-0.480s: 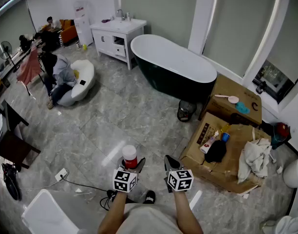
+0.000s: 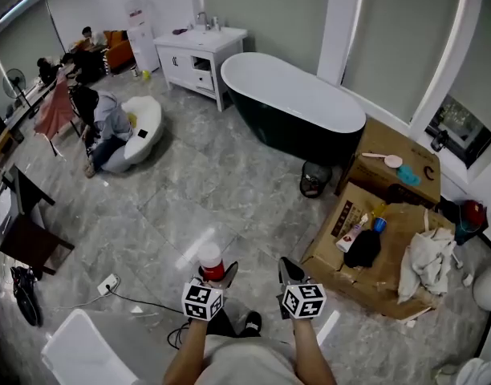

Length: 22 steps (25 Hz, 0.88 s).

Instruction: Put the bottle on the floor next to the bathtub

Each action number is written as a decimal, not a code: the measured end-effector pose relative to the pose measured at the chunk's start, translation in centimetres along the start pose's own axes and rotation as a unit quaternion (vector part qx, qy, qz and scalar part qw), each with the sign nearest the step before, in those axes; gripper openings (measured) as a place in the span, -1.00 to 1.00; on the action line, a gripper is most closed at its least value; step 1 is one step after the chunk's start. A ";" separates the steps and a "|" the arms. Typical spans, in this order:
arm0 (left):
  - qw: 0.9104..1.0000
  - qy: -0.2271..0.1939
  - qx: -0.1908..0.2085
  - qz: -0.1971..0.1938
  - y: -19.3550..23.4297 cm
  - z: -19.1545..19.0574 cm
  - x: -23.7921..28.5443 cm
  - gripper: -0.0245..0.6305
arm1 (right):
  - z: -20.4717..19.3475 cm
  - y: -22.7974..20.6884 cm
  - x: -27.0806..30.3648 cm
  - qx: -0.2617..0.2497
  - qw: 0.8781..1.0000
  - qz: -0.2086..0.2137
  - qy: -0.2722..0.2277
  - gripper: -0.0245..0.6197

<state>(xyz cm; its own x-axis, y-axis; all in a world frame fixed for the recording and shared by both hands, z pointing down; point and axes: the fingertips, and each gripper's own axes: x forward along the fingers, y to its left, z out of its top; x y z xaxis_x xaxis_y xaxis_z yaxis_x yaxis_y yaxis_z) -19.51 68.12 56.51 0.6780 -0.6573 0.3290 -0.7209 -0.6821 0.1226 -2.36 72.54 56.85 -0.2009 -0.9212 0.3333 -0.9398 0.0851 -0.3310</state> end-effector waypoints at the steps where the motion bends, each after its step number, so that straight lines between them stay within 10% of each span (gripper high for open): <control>1: 1.000 0.002 -0.001 0.003 0.4 -0.1 -0.1 0.08 | 0.4 -0.3 0.0 0.006 1.000 -0.006 -0.013 -0.92; 11: 1.000 0.016 -0.008 0.003 4.5 0.5 3.9 0.08 | 1.9 -0.2 3.9 0.021 0.999 0.043 -0.018 -0.92; 22: 0.997 0.035 -0.001 -0.063 11.4 5.5 18.2 0.08 | 6.8 -5.4 15.7 0.065 0.998 0.006 0.008 -0.92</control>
<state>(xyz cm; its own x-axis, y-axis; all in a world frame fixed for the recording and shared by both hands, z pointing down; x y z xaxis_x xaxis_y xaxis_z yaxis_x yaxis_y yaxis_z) -14.58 46.61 58.71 0.7520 -0.5418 0.3754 -0.6304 -0.7575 0.1696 1.45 55.09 57.87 -0.2174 -0.9144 0.3415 -0.8939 0.0459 -0.4460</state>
